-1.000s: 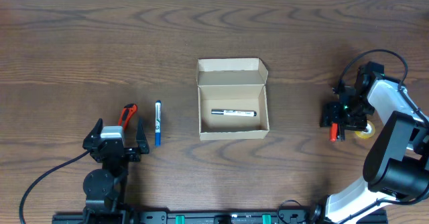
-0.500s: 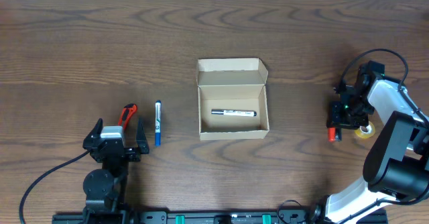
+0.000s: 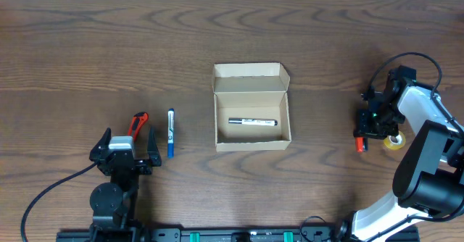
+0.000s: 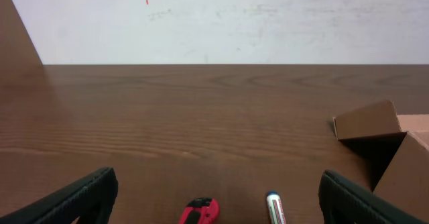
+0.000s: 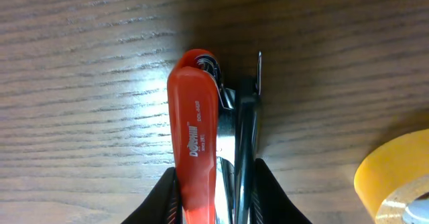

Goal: Pack container
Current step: 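Carry the stapler into the box and open right gripper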

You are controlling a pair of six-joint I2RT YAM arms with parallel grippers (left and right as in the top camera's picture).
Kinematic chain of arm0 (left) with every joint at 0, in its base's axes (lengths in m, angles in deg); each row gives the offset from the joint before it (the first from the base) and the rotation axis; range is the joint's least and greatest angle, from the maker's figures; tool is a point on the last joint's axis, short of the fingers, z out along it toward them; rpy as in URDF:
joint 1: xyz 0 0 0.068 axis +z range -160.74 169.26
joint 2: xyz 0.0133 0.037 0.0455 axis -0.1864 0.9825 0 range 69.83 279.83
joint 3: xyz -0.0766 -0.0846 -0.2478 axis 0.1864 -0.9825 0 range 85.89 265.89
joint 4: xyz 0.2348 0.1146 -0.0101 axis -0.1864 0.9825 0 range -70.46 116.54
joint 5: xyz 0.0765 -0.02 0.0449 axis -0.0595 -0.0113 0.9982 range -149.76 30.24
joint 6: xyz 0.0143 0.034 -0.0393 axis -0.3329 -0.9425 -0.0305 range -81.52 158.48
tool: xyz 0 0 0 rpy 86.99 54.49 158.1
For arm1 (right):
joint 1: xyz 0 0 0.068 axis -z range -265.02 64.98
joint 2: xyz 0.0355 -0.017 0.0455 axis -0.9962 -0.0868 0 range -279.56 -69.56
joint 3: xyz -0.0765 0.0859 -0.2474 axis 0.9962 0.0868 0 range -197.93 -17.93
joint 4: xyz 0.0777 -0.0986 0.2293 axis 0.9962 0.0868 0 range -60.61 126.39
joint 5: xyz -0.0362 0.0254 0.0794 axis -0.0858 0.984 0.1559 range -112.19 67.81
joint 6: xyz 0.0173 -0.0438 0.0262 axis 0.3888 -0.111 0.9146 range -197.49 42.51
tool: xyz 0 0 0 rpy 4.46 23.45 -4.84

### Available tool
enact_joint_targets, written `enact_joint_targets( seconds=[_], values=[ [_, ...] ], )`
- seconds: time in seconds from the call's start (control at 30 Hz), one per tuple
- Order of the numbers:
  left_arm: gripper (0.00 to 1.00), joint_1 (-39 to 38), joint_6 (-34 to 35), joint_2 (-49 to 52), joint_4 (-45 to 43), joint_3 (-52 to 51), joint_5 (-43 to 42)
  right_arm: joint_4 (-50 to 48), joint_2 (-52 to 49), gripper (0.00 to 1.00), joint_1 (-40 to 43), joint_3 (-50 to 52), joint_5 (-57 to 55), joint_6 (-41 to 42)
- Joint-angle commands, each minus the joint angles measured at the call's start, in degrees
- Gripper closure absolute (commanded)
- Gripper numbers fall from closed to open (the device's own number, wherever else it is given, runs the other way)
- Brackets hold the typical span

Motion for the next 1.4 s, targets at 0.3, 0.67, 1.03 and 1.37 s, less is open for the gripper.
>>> enact_joint_targets(
  seconds=[0.3,0.67,1.03,1.37],
  values=[
    [0.05,0.22,0.63,-0.37,0.87,-1.92,-0.2,-0.35,5.68,0.99,-1.6,-1.88,4.24,0.0],
    [0.05,0.22,0.63,-0.37,0.87,-1.92,-0.22,0.13,21.53,0.99,-10.16,-2.84,7.48,-4.09],
    [0.05,0.22,0.66,-0.37,0.87,-1.92,-0.26,2.25,23.93,0.99,-26.73,-4.98,19.04,-24.92],
    [0.05,0.22,0.63,-0.37,0.87,-1.92,-0.24,3.3,23.71,0.99,-39.6,-13.18,18.78,-27.61]
  ],
)
